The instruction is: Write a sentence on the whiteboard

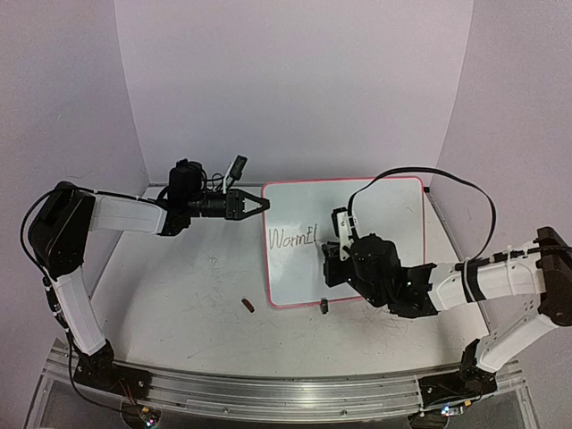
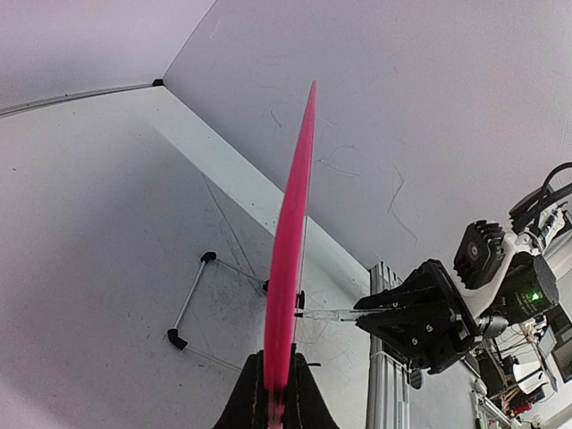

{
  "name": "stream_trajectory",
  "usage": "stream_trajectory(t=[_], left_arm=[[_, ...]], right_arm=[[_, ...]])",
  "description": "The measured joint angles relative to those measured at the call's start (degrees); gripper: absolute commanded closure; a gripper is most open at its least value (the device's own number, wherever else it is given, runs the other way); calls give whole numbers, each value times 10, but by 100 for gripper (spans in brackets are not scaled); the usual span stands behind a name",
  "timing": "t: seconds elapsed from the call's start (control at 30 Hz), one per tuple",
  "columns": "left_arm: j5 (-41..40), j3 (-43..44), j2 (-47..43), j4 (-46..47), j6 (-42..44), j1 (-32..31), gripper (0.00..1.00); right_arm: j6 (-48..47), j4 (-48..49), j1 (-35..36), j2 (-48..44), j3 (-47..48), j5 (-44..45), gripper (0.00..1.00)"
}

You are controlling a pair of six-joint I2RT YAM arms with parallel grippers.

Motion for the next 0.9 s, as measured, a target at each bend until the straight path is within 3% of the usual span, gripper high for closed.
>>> stream_trajectory(t=[0.9], left_arm=[[-2, 0, 0, 0, 0, 0, 100]], right_arm=[[0, 0, 8, 6, 0, 15, 100]])
